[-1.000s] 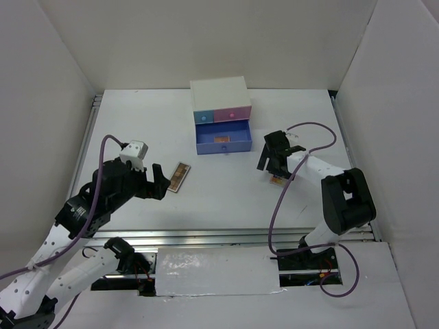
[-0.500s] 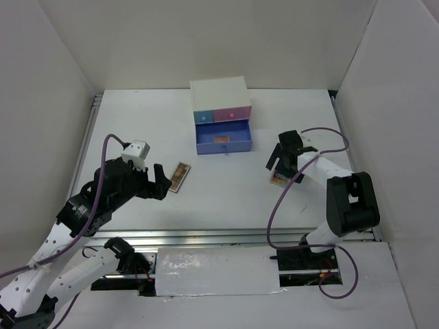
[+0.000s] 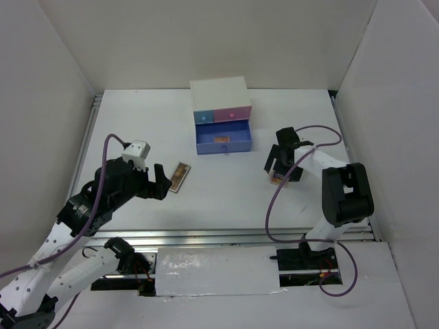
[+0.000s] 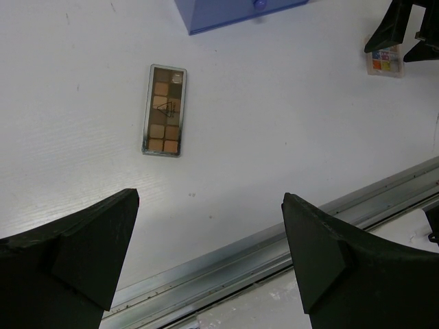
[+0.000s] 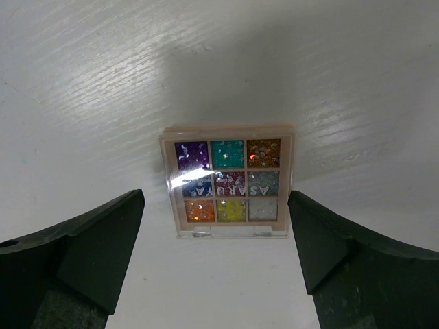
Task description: Organize the makeup
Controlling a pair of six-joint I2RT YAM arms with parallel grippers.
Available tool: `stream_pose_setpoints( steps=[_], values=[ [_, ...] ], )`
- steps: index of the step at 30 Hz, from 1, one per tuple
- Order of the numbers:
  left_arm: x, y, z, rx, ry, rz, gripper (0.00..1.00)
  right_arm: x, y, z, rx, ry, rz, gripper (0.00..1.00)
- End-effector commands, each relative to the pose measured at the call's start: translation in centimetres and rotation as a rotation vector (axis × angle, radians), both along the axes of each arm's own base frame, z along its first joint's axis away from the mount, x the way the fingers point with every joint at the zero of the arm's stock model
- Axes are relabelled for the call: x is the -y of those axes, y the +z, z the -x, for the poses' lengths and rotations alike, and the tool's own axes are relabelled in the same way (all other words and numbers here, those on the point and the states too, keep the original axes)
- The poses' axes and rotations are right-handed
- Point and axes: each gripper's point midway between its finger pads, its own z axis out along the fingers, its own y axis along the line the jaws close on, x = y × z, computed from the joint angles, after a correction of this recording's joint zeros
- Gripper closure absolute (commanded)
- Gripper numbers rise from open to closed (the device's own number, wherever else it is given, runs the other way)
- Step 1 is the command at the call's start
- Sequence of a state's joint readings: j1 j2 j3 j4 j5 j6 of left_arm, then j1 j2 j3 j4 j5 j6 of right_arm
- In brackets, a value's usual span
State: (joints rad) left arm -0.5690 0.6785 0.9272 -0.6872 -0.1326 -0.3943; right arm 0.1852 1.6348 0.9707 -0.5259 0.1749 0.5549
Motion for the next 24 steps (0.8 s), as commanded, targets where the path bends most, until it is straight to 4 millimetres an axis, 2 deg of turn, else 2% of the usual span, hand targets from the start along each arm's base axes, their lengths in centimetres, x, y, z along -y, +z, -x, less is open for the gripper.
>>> stream_pose_setpoints(
  steps=[1,11,15,24],
  values=[
    [0.4,0.9,-0.4,0.039,-0.014,0.015,0.01,0.9,-0.1,0.8,-0.056,0.014,0.026,0.05],
    [0.5,0.8,-0.4,0.034,-0.018,0.015,0.01,1.1,0.5,1.0,-0.025,0.022,0.030,0.06],
    [0.5,0.6,-0.5,0.029,-0.015,0.009,0.00,1.2,0.2,1.9,-0.089,0.028,0.043,0.07],
    [0.7,0.5,-0.5,0.022,-0.025,0.008,0.01,1.6,4.0,0.5,0.115,-0.004,0.035,0.02]
  ],
)
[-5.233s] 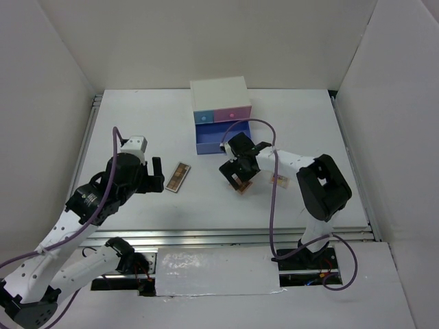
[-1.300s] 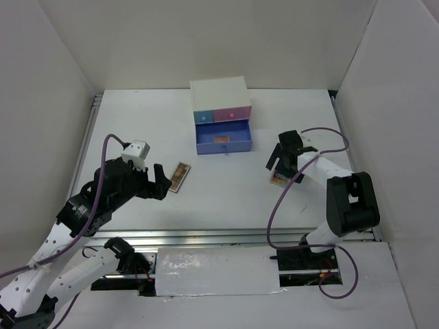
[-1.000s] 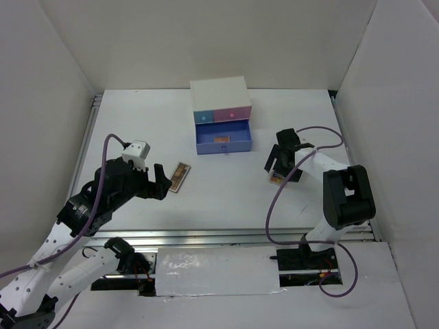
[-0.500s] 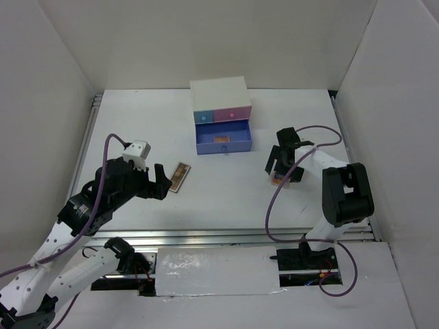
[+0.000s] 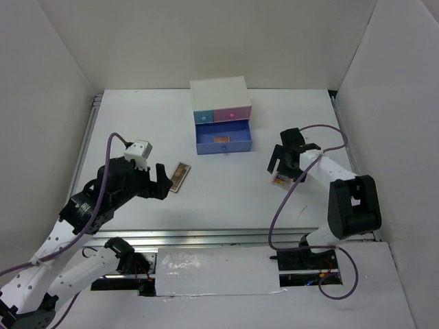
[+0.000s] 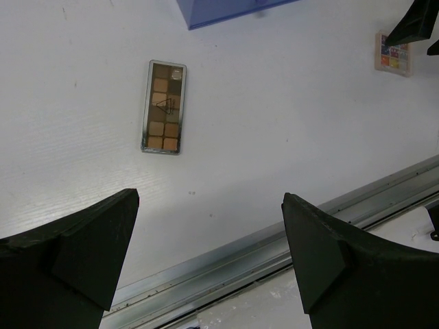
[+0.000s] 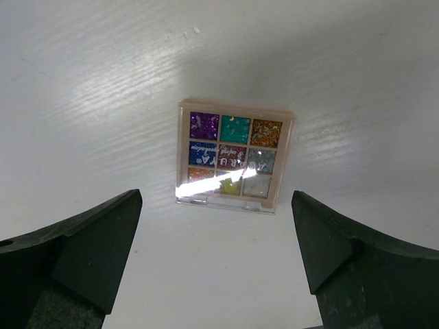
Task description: Organize the makeup
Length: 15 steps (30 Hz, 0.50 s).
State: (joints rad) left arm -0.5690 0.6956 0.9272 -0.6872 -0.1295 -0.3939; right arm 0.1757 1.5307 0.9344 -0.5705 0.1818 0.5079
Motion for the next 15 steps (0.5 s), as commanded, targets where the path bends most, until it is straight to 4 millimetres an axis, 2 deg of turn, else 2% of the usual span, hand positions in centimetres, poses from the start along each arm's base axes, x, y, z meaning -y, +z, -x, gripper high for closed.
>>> stream_pose_setpoints(
  steps=[1,6,15],
  values=[
    [0.5,0.9,-0.4,0.037,-0.023,0.017,0.01,1.1,2.3,-1.0,0.097,-0.047,0.018,0.01],
    [0.5,0.9,-0.3,0.040,-0.025,0.018,0.01,1.9,0.0,0.1,-0.015,-0.060,0.056,0.01],
    [0.6,0.9,-0.3,0.040,-0.032,0.020,0.01,0.3,-2.2,0.2,-0.113,0.015,-0.011,0.03]
  ],
)
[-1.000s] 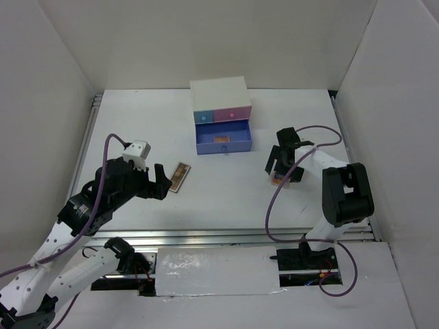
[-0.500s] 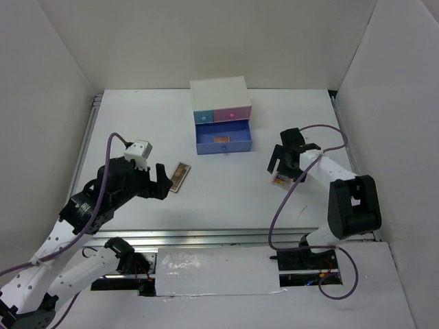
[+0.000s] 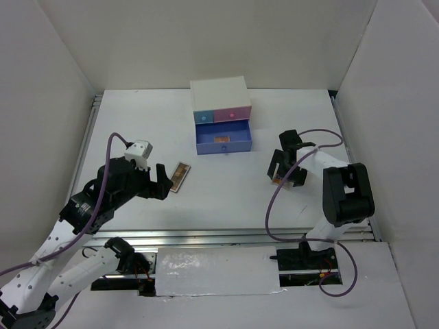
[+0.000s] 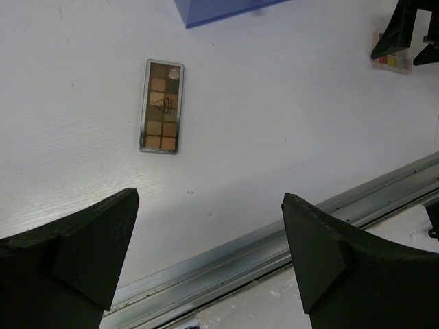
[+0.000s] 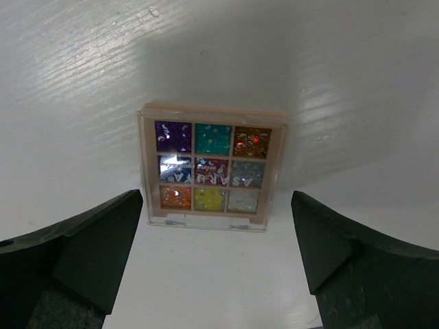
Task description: Organize the makeup
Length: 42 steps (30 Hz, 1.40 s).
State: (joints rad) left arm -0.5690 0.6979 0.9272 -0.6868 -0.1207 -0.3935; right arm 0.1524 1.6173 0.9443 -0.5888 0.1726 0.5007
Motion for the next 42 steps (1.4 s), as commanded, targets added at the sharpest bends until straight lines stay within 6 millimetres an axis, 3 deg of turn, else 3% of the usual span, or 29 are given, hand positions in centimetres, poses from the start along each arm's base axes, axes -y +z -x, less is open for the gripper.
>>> stream_pose_setpoints(
  steps=[1,4,7,11,14,16,18,21,22,25,28,31,34,42],
  values=[
    [0.4,1.1,-0.3,0.047,-0.023,0.021,0.01,-0.6,0.1,-0.7,-0.016,0.037,-0.027,0.03],
    [0.4,1.2,-0.2,0.051,-0.024,0.024,0.00,-0.8,-0.1,-0.8,-0.034,0.052,-0.046,0.05],
    [0.4,1.1,-0.2,0.050,-0.026,0.023,0.01,-1.4,-0.1,-1.1,-0.049,0.083,-0.081,0.15],
    [0.3,1.3,-0.1,0.058,-0.018,0.026,0.01,-1.4,-0.2,-1.4,-0.034,0.083,-0.108,0.47],
    [0.3,1.4,-0.1,0.064,-0.020,0.030,0.01,-1.9,0.5,-2.0,-0.006,0.092,-0.134,0.58],
    [0.3,1.4,-0.2,0.061,-0.018,0.028,0.01,-3.4,2.0,-2.8,0.054,0.131,-0.182,0.62],
    [0.4,1.1,-0.3,0.050,-0.019,0.020,0.01,-4.9,4.4,-4.0,0.130,0.159,-0.206,0.63],
    [0.3,0.9,-0.4,0.041,-0.009,0.014,0.01,-8.8,8.0,-6.2,0.221,0.262,-0.184,0.63],
    [0.2,0.9,-0.5,0.043,0.000,0.011,0.01,-11.4,9.0,-6.4,0.246,0.330,-0.192,0.62],
    [-0.2,0.8,-0.6,0.041,0.022,0.005,0.00,-15.8,13.1,-10.6,0.367,0.403,-0.120,0.62],
    [-0.5,0.6,-0.8,0.036,0.045,-0.003,0.01,-18.9,14.8,-13.7,0.438,0.449,-0.103,0.62],
    [-0.8,0.7,-0.8,0.038,0.060,-0.002,0.00,-20.2,14.9,-17.1,0.474,0.449,-0.071,0.62],
    [-1.1,0.9,-0.8,0.051,0.079,0.002,0.01,-20.8,14.3,-19.0,0.491,0.466,-0.031,0.61],
    [-1.4,0.5,-1.2,0.031,0.109,-0.018,0.01,-21.5,12.3,-20.0,0.496,0.512,-0.009,0.49]
  ],
)
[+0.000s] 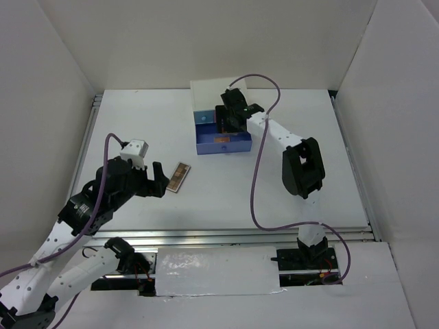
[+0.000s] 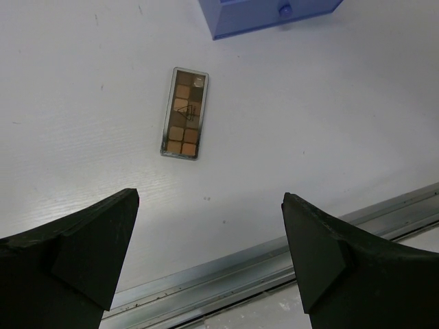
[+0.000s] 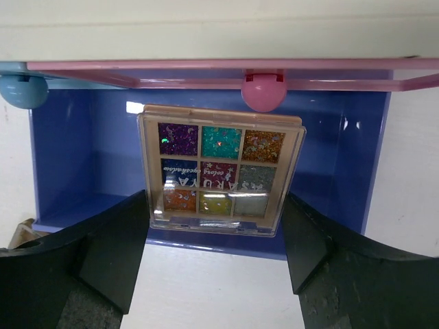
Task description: Organize the makeup
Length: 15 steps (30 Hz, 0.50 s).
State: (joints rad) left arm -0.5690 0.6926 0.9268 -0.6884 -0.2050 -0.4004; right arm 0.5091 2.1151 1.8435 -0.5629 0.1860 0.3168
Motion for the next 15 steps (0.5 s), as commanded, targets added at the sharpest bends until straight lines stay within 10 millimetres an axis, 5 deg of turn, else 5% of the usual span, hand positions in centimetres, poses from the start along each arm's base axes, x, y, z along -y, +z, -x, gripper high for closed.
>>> stream_pose_setpoints(
  steps=[1,4,6,10,15],
  values=[
    [-0.2,0.3,-0.6,0.007,0.037,0.008,0.01,-0.2,2.1,-1.5,0.082,0.007,0.008,0.48],
    [-0.4,0.1,-0.9,-0.005,0.060,-0.004,0.01,-0.5,1.8,-0.5,0.063,0.037,-0.010,0.29],
    [-0.6,-0.3,-1.2,-0.025,0.092,-0.015,0.01,-0.6,2.0,-0.5,0.079,0.045,-0.025,0.00],
    [-1.0,-1.3,-2.0,-0.095,0.194,0.002,0.01,-0.7,3.8,0.0,0.097,0.042,-0.037,0.00],
    [2.5,-4.4,-4.0,-0.159,0.205,0.151,0.01,-0.3,8.0,1.6,0.148,0.044,-0.090,0.00]
  ],
)
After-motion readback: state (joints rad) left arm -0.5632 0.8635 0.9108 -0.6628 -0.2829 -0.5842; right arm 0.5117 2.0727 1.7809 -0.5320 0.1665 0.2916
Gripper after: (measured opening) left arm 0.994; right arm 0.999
